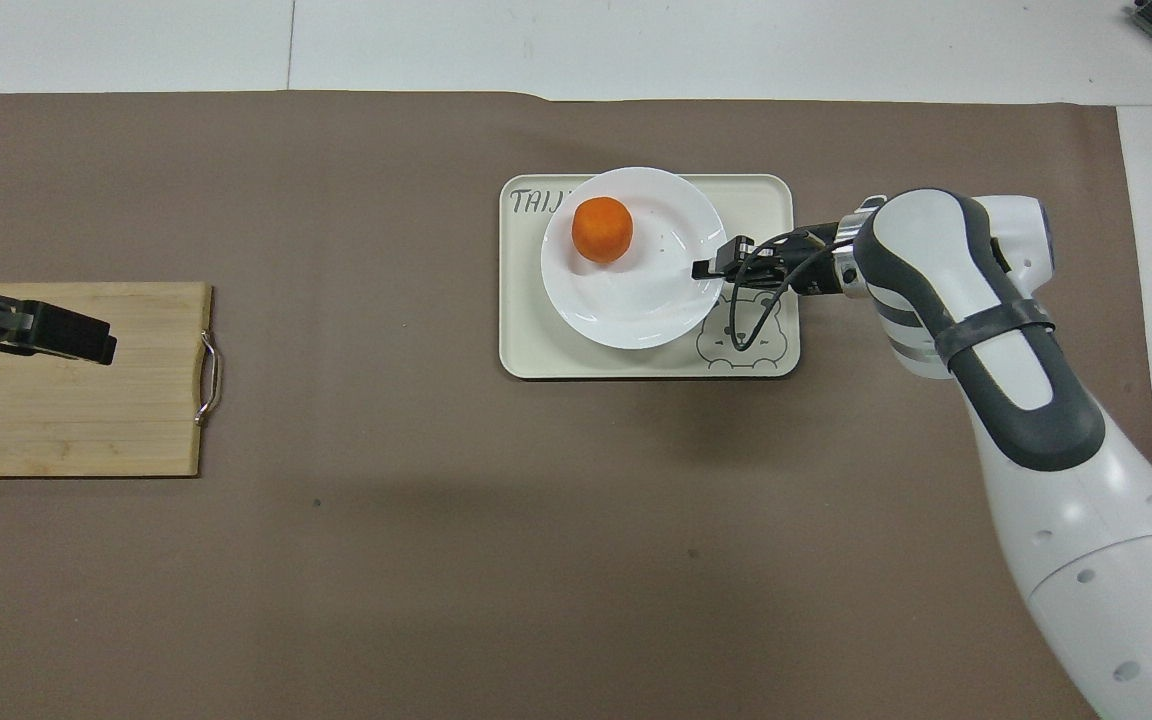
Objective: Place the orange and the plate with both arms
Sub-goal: 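Nudge the plate with the right gripper to center it on the tray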
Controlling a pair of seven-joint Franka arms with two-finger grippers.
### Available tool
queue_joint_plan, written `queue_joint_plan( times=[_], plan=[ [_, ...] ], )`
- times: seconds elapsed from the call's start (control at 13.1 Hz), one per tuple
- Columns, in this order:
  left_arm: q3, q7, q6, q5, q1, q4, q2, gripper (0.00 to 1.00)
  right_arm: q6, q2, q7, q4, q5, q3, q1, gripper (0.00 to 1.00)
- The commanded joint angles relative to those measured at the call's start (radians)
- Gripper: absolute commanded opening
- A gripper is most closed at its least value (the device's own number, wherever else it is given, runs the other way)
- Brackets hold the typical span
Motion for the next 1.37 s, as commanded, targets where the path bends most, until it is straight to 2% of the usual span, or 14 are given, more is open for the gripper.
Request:
queue_joint_plan(
  times=[0.0,0.46,0.99,1.14,1.22,1.29],
  plan=[
    [-0.002,-0.010,0.012,-0.006,0.002,-0.014,-0.017,1.00,-0.026,-0.001,-0.053,-0.018,0.013,0.006,-0.015,0.00],
    [-0.002,0.000,0.012,-0.008,0.002,-0.015,-0.017,1.00,-0.006,-0.002,-0.075,-0.046,-0.018,0.006,-0.011,0.00],
    [-0.002,-0.003,0.013,-0.011,0.002,-0.015,-0.017,1.00,0.014,-0.002,-0.074,-0.034,-0.019,0.003,-0.022,0.00],
    [-0.002,-0.001,0.013,-0.011,0.002,-0.017,-0.017,1.00,0.046,-0.001,-0.070,-0.031,-0.019,0.004,-0.014,0.91],
    [-0.002,-0.001,0.013,-0.011,0.002,-0.016,-0.017,1.00,0.055,0.002,-0.067,-0.029,-0.019,0.004,-0.009,0.99],
    [-0.002,-0.001,0.016,-0.011,0.002,-0.015,-0.017,1.00,0.057,0.010,-0.067,-0.026,-0.019,0.004,-0.006,1.00]
  ],
)
